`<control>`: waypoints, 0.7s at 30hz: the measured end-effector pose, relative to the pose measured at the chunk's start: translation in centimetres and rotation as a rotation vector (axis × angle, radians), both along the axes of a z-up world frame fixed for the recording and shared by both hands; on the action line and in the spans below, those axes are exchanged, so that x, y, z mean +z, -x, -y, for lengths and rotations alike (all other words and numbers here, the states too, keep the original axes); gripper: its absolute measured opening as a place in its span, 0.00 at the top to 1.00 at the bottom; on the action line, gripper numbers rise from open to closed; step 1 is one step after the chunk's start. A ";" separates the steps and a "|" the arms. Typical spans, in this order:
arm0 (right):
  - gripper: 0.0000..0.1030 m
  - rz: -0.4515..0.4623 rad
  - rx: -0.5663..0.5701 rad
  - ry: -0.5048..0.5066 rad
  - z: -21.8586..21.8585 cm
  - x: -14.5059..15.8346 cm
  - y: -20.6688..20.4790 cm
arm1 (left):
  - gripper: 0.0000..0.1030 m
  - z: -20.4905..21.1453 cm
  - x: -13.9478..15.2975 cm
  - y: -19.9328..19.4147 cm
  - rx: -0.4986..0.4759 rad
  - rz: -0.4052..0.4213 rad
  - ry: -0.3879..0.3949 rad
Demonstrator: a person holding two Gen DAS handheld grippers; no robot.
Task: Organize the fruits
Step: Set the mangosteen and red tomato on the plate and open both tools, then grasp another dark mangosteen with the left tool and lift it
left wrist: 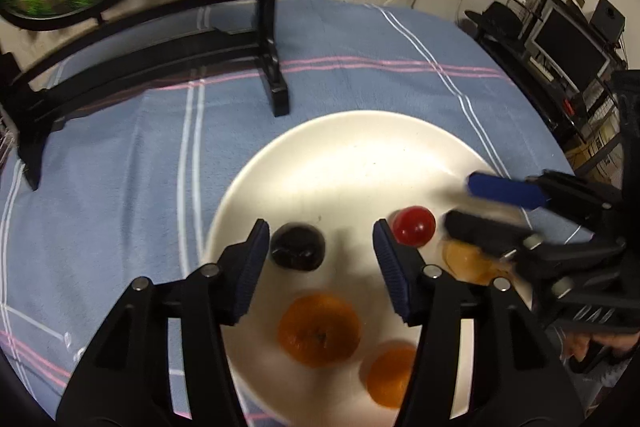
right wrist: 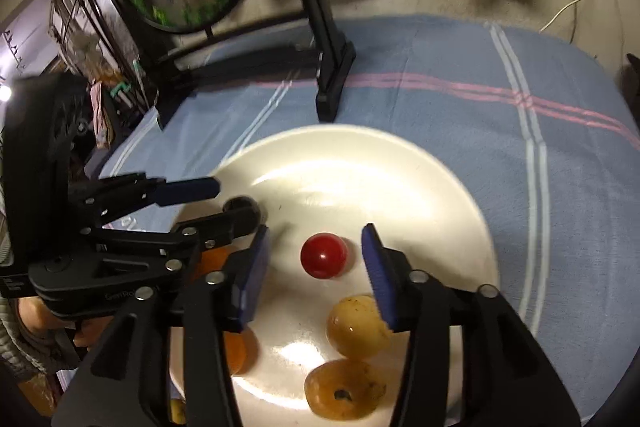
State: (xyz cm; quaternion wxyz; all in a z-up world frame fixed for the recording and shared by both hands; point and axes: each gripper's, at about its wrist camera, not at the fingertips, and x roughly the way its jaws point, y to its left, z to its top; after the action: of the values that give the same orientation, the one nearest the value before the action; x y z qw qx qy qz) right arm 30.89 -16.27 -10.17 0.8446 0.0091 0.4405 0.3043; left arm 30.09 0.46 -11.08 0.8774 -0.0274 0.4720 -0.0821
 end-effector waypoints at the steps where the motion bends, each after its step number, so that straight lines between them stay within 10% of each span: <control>1: 0.52 0.020 -0.008 -0.006 0.5 0.8 0.6 | 0.46 -0.3 0.4 0.5 0.008 0.004 0.002; 21: 0.40 -0.156 -0.164 -0.019 10.3 -0.6 20.9 | 0.41 -3.9 -2.8 24.3 0.079 -0.168 0.012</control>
State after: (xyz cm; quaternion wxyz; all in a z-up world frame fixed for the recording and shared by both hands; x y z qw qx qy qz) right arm 10.01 -26.61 -10.75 0.8296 0.0768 0.4997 0.2369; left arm 5.83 4.32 -13.85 0.8371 -0.0583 0.5419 -0.0476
